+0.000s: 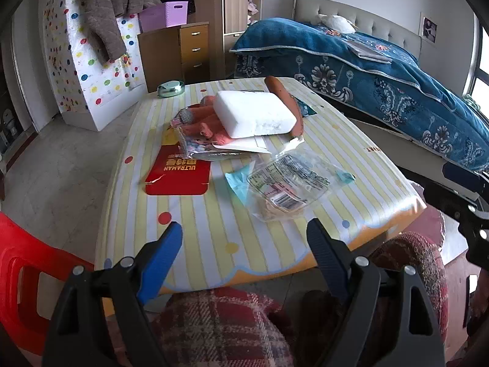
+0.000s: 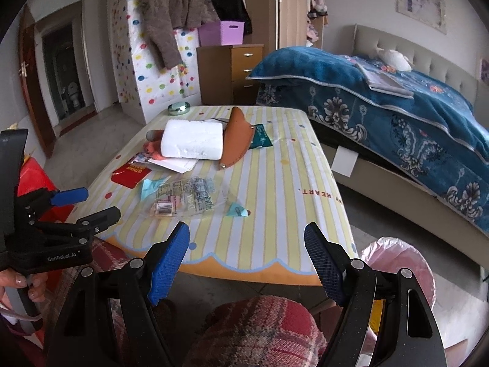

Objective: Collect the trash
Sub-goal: 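Return both tools to the table above the clear plastic bag, then grasp the clear plastic bag with the left gripper and lift it, then grasp the white foam block with the right gripper while the left gripper holds the bag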

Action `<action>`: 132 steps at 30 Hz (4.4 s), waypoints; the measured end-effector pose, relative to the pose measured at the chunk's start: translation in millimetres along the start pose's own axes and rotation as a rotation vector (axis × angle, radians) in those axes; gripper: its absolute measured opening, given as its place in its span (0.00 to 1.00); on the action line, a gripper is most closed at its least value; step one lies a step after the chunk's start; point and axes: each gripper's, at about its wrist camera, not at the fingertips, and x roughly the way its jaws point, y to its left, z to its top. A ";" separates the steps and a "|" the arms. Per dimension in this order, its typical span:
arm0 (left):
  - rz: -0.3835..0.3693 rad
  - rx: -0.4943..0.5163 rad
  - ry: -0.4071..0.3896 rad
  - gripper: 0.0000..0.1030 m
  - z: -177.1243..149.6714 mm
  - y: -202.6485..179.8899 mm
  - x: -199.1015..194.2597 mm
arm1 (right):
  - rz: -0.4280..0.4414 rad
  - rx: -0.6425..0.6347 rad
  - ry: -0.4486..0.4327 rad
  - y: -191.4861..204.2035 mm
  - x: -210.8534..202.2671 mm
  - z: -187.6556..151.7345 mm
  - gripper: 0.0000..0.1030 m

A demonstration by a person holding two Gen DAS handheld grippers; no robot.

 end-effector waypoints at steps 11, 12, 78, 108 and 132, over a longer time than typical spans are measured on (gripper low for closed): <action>-0.035 0.063 0.027 0.78 -0.8 -13.7 17.5 | -0.029 0.045 0.013 -18.3 1.0 -6.7 0.75; -0.040 0.072 0.030 0.77 -0.3 -16.1 19.9 | -0.029 0.048 0.016 -20.3 2.6 -6.8 0.75; 0.027 0.048 -0.088 0.00 77.3 69.5 50.3 | 0.131 -0.086 0.059 42.4 135.7 87.5 0.70; 0.008 0.082 -0.088 0.00 80.6 48.7 38.1 | 0.329 -0.127 0.128 41.6 130.5 74.4 0.06; -0.026 0.115 -0.059 0.00 71.8 26.2 42.2 | 0.236 -0.196 0.135 29.2 151.8 69.7 0.87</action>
